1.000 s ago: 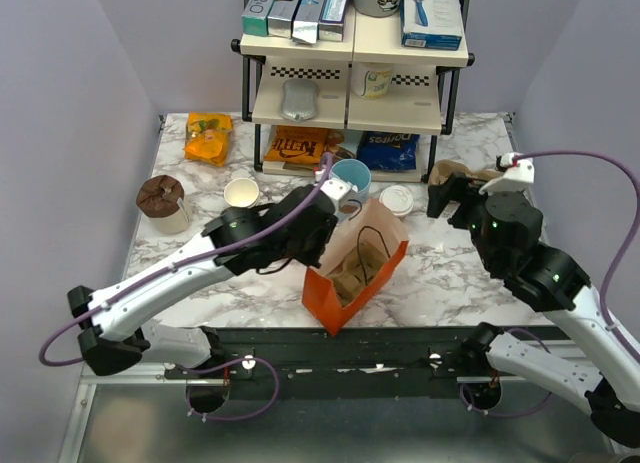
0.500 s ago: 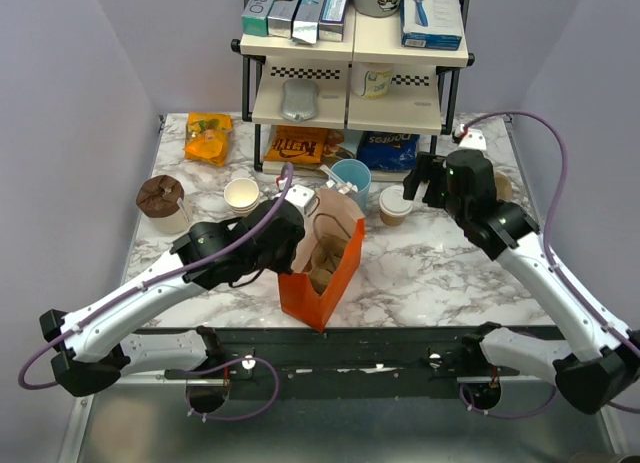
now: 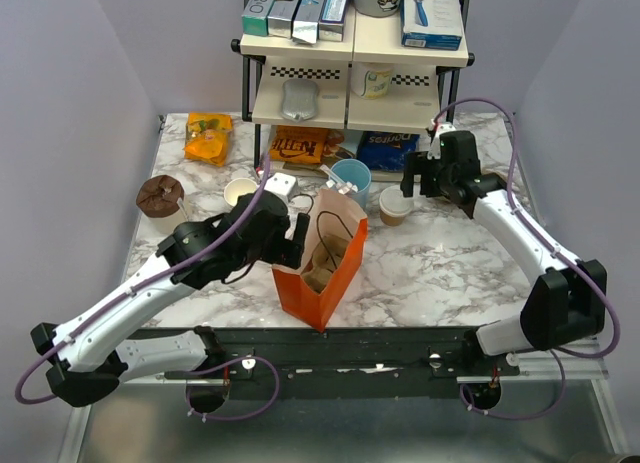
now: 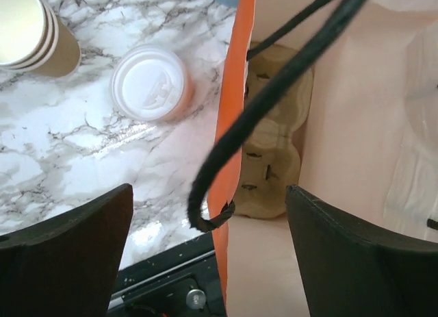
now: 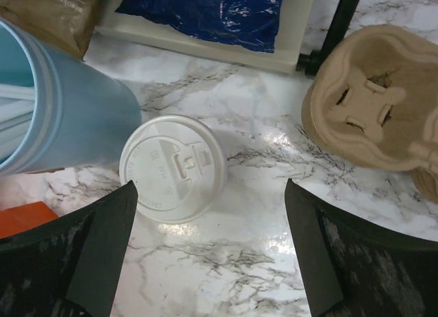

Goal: Pack the takeout coffee

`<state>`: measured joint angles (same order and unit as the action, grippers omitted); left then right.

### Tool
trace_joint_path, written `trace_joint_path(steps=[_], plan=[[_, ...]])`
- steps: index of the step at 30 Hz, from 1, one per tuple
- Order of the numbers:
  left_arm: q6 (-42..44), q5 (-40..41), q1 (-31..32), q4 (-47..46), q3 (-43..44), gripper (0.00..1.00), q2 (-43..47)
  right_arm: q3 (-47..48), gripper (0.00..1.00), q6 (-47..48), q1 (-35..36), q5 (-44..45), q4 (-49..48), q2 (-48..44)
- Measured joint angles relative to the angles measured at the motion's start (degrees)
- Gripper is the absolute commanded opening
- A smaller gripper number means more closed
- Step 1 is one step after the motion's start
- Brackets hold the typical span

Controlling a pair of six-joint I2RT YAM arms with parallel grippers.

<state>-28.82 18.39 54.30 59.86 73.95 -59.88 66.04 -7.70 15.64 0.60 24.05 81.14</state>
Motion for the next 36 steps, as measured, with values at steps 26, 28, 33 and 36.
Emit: trace_joint_path(steps=[26, 28, 33, 36], plan=[[-0.6, -3.7, -6.6, -10.6, -6.6, 0.99, 7.5, 3.3, 0.53, 10.1, -0.8, -7.9, -3.2, 11.6], [-0.8, -3.8, -6.6, -10.6, -6.8, 0.99, 7.9, 3.3, 0.52, 10.4, -0.8, -7.9, -3.0, 11.6], [-1.0, -3.8, -6.6, -10.8, -6.9, 0.99, 8.3, 3.4, 0.48, 11.0, -0.8, -7.8, -1.8, 12.4], [-1.0, -3.8, -6.7, -10.9, -6.9, 0.99, 8.3, 4.1, 0.45, 11.3, -0.8, -7.8, -0.6, 13.0]])
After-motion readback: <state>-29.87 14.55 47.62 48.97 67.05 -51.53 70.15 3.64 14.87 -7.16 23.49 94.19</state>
